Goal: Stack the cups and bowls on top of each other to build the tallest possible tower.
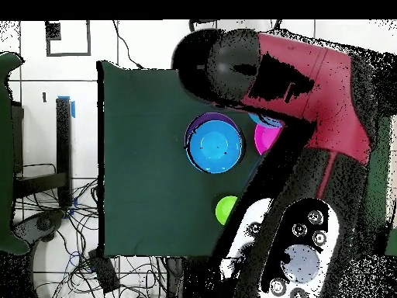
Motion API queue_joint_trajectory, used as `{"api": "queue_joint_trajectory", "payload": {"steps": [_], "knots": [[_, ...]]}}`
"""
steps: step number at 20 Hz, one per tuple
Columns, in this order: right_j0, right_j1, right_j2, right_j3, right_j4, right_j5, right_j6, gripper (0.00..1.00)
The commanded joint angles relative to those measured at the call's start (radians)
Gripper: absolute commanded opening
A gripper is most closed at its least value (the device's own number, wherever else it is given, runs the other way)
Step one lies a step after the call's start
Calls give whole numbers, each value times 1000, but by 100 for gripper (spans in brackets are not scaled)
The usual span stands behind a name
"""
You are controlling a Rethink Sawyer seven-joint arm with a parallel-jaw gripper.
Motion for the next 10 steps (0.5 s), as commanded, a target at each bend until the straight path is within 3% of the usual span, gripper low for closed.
{"api": "queue_joint_trajectory", "payload": {"steps": [1, 10], "knots": [[11, 57, 127, 138, -71, -53, -129, 0], [5, 92, 155, 166, -61, -132, -93, 0]]}}
